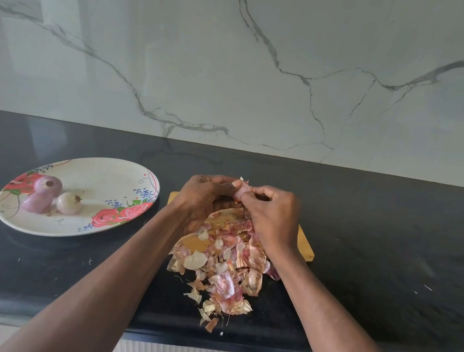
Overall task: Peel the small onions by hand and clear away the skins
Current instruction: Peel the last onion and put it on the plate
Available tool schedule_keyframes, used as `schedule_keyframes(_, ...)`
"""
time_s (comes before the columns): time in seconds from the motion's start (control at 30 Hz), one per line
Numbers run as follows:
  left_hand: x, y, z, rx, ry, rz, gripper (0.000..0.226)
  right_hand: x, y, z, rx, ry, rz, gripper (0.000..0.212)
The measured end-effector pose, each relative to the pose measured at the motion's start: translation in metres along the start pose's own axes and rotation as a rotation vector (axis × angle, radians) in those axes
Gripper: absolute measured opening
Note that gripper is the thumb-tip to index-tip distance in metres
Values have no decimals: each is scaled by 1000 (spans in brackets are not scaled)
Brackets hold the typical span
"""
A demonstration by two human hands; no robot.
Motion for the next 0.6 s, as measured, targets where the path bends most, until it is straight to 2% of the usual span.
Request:
schedule_keyframes(0.13,4,-2,-2,18,30,24,14,0,0,0,-41,-28,-33,16)
schedule_keyframes(0.4,7,-1,-1,11,50,1,15,0,1,-1,-99,-86,-116,32)
schedule_keyframes(0.5,7,0,-1,7,53,-8,16,-3,0,0,-60,-86,-107,24)
schedule_keyframes(0.6,4,1,2,-15,24,-57,20,-4,-7,2,92,-42,4,16)
Point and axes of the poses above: each hand's wrist, its own z-axis towards the middle knuckle, its own x-axis out of the palm, y = z × x, the point moved 10 cm from there along z, towards the middle knuckle, and after that the axes turned 11 degrees about x, right-handed, at the moved point
